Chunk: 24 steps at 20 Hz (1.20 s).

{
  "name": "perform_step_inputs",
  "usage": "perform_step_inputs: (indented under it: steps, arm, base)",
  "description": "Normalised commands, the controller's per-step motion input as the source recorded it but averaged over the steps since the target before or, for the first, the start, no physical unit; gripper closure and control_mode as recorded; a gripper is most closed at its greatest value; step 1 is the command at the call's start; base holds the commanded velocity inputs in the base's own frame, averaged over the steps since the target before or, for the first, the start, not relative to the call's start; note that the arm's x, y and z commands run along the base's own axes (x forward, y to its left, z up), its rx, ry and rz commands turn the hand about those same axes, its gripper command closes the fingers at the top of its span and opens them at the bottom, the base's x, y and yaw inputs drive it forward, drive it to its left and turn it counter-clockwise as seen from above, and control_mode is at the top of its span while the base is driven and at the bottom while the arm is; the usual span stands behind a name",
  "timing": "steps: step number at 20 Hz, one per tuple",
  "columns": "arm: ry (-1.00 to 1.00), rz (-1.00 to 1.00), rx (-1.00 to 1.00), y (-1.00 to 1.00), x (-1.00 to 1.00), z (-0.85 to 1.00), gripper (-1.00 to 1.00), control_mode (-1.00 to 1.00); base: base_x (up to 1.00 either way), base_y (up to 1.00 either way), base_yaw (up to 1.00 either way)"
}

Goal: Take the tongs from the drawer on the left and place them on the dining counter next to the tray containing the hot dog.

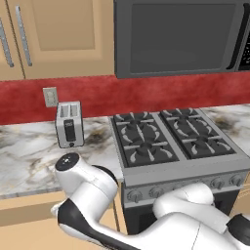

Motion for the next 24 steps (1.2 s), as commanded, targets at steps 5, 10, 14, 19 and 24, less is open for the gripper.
perform_step_inputs:
  steps: [5, 10, 14, 19, 24]
  arm:
    - [0.00, 0.00, 0.00, -0.30, 0.18, 0.20, 1.00, -1.00]
    - [0.00, 0.00, 0.00, -0.33, 0.20, 0.24, 1.00, -1.00]
    - [-0.01, 0.00, 0.00, -0.36, 0.14, 0.25, 1.00, -1.00]
    - [-0.02, 0.00, 0.00, -0.38, 0.16, 0.23, 1.00, -1.00]
    - [0.00, 0.00, 0.00, -0.44, 0.23, 0.20, 1.00, -1.00]
  base:
    - [0.00, 0.00, 0.00]
    - [0.00, 0.00, 0.00]
    - [0.00, 0.00, 0.00]
    - [0.00, 0.00, 0.00]
    - [0.00, 0.00, 0.00]
